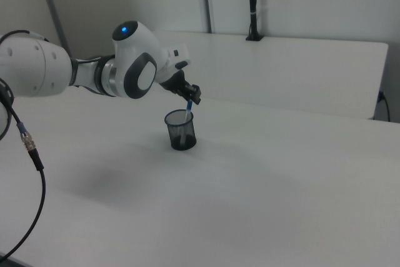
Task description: Insert the marker
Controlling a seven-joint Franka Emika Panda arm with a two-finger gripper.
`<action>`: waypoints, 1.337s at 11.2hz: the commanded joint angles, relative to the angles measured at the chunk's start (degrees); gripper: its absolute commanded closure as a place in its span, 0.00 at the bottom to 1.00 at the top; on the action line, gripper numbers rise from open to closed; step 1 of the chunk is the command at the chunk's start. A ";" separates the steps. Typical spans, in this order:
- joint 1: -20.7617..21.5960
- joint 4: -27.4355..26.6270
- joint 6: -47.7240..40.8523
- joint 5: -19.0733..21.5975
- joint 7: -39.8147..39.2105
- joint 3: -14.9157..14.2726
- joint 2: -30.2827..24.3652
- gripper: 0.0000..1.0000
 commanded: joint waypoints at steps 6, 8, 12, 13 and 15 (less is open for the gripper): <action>1.08 -2.16 -26.51 0.44 2.12 0.56 -13.75 0.00; 0.55 0.04 -41.72 -0.17 1.85 0.57 -17.88 0.00; -3.04 -0.92 -56.09 -0.44 -1.03 2.76 -25.27 0.00; -3.23 -1.79 -56.81 -0.53 -2.27 2.94 -26.68 0.00; -3.58 -3.99 -56.90 -0.62 -2.98 2.94 -28.09 0.00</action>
